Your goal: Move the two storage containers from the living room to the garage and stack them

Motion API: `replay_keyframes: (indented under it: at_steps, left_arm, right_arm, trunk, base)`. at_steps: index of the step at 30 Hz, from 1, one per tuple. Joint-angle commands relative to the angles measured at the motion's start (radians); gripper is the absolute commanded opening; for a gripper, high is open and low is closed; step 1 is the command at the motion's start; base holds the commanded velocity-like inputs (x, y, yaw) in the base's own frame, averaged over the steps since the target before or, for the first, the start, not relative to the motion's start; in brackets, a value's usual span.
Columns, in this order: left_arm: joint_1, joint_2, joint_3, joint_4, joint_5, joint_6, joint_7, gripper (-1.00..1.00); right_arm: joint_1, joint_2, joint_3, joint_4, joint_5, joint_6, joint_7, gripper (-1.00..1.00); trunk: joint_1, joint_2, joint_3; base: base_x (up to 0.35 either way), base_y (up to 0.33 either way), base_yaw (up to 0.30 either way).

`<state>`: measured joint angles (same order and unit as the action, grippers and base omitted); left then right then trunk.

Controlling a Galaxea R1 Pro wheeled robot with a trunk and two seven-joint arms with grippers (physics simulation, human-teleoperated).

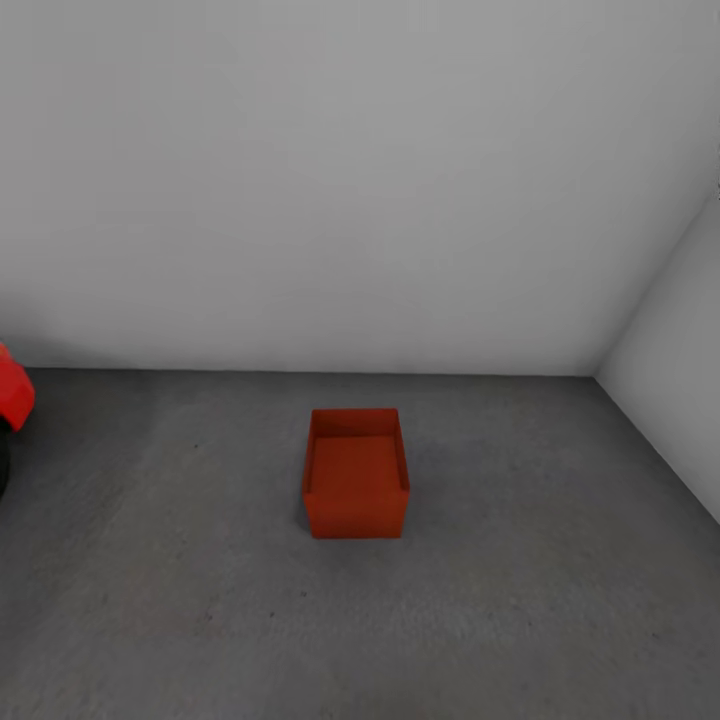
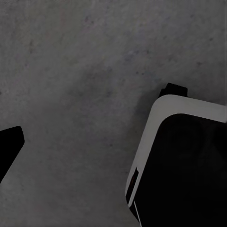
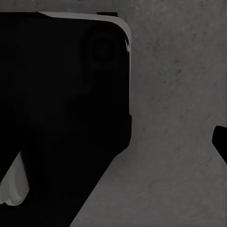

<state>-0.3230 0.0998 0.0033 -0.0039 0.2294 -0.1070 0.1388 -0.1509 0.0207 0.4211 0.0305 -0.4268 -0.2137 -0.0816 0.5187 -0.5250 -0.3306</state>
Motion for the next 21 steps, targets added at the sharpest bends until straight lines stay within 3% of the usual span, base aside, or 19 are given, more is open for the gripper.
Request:
replay_keyframes:
  at_steps: [1, 21]
  left_arm:
    - [-0.001, 0.0, 0.0, 0.001, 0.005, -0.003, 0.001, 1.0]
    - [-0.001, 0.0, 0.0, 0.001, 0.005, -0.003, 0.001, 1.0]
  right_arm:
    - [-0.001, 0.001, 0.008, 0.003, -0.007, -0.006, -0.001, 1.0]
    - [-0.001, 0.001, 0.008, 0.003, -0.007, -0.005, -0.001, 1.0]
  trunk:
    - [0.0, -0.001, 0.0]
    - [0.0, -0.001, 0.033]
  base:
    - [0.0, 0.0, 0.0]
    - [0.0, 0.0, 0.0]
